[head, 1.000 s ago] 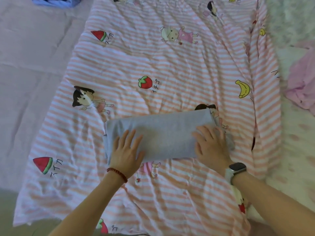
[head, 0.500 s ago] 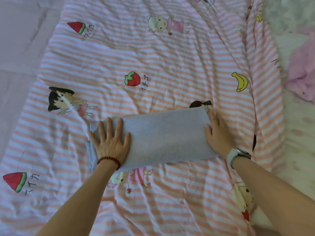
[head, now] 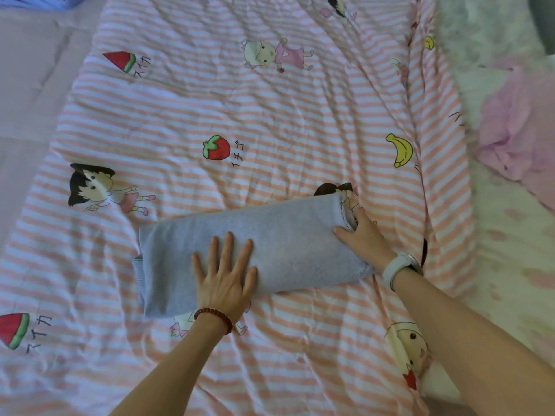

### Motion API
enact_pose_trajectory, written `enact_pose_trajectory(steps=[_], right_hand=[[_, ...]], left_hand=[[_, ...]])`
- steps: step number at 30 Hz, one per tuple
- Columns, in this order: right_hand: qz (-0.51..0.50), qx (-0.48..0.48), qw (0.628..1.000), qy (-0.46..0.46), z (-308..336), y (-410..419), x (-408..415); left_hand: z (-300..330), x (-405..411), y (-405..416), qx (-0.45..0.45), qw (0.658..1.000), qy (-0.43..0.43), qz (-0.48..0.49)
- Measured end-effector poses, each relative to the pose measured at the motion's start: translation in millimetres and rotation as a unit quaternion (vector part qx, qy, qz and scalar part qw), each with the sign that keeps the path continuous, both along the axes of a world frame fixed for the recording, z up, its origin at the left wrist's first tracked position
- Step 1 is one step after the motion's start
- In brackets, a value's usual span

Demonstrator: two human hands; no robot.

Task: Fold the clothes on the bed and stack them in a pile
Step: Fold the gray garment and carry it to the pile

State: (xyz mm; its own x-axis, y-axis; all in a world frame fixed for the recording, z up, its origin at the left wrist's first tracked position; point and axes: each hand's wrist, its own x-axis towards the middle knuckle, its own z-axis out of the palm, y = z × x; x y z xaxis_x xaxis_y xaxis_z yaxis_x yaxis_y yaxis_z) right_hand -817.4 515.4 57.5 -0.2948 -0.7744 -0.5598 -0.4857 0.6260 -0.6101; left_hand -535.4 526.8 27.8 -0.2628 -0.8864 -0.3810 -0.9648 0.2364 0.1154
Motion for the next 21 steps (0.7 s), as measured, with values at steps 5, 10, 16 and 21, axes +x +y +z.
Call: enact_pose_trajectory(steps=[5, 10, 16, 21], right_hand=[[0.023, -0.039, 0.997, -0.064, 11, 11, -8], [0.047, -0.046, 0.990, -0.125, 33, 22, -22], [-0.013, -0.051, 0.990, -0.133, 66, 19, -6], [0.005, -0.042, 0.998, -0.053, 107, 4, 27]], left_hand=[[2, 0, 1, -0.003, 1.000, -0.015, -0.005], [0, -1, 1, 0.004, 0.999, -0.037, -0.011], [3, -2, -1, 0.029, 0.999, -0.037, -0.012], [24, 4, -11, 0.088, 0.996, 0.016, -0.022]])
